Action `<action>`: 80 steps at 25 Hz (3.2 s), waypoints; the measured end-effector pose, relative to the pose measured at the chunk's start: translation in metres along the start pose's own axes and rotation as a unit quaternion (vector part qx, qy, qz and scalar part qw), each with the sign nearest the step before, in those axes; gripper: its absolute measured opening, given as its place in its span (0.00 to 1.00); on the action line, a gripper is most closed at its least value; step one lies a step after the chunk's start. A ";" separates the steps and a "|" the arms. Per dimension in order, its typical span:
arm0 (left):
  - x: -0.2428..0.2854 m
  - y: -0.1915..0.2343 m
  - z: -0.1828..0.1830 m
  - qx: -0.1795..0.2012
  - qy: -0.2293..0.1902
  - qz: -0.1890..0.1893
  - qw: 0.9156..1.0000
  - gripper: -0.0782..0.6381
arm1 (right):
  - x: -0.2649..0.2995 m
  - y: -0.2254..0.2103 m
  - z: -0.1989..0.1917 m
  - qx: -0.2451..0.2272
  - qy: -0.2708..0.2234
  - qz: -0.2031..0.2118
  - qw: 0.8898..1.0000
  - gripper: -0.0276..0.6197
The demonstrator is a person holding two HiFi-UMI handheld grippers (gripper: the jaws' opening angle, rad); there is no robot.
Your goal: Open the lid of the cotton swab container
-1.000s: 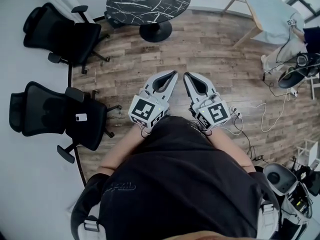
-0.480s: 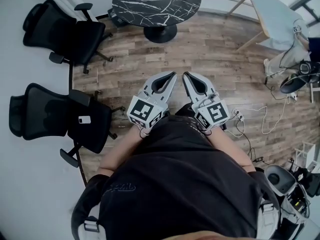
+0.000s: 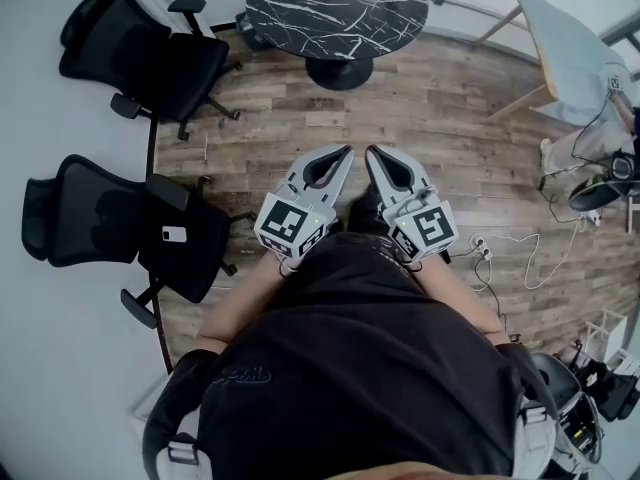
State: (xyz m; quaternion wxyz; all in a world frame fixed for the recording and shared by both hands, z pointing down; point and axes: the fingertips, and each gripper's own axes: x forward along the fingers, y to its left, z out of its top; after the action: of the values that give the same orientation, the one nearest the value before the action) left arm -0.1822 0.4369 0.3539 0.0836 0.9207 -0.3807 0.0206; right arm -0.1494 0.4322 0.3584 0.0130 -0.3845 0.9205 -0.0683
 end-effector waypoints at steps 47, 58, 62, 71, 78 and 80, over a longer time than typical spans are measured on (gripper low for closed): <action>0.357 0.037 0.032 -0.001 0.039 -0.139 0.990 0.13 | 0.049 -0.345 0.040 0.024 -0.008 -0.101 0.995 0.08; 0.387 0.081 0.048 0.001 0.025 -0.173 0.985 0.13 | 0.090 -0.373 0.048 0.017 -0.010 -0.137 0.990 0.08; 0.398 0.107 0.054 -0.003 0.021 -0.197 0.980 0.13 | 0.118 -0.387 0.048 0.020 -0.010 -0.152 0.988 0.08; 0.427 0.188 0.083 0.004 0.023 -0.233 0.972 0.13 | 0.200 -0.416 0.067 0.018 -0.012 -0.183 0.983 0.08; 0.430 0.250 0.092 0.006 0.024 -0.243 0.970 0.13 | 0.260 -0.416 0.071 0.013 -0.011 -0.196 0.980 0.08; 0.429 0.263 0.090 0.007 0.027 -0.247 0.969 0.13 | 0.273 -0.417 0.071 0.013 -0.010 -0.200 0.980 0.08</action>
State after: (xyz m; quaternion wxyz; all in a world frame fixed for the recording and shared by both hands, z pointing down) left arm -0.0652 -0.0603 0.3450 0.0901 0.9859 -0.1388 0.0262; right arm -0.0423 -0.0595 0.3528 0.0131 -0.5612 0.8239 -0.0780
